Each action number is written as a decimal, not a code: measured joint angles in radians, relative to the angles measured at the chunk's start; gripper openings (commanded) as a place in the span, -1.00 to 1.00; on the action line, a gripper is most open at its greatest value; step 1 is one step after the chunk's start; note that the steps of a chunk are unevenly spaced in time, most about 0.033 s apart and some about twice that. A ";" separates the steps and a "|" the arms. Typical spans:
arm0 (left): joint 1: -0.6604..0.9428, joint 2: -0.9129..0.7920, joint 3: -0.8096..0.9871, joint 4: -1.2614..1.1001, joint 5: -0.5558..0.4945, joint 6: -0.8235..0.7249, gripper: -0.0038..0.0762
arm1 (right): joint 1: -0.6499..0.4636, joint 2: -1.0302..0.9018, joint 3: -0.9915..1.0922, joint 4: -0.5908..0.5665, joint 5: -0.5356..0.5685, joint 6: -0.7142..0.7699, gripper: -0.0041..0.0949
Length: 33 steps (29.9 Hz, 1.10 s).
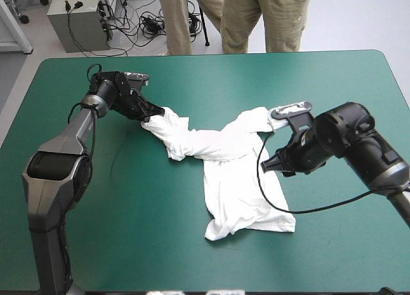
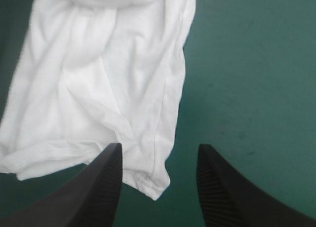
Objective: Fold the cloth
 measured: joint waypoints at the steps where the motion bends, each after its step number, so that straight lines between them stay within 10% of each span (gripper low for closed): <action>1: 0.000 0.000 0.000 0.000 0.000 0.000 -0.93 | 0.013 0.000 0.026 -0.010 -0.001 0.018 0.05; 26: 0.000 0.000 0.000 -0.020 -0.001 -0.008 -0.93 | 0.029 0.007 0.589 0.077 -0.414 0.092 -0.03; 33: 0.000 0.002 0.000 -0.021 -0.002 -0.008 -0.93 | 0.021 0.024 0.597 0.084 -0.404 -0.012 -0.93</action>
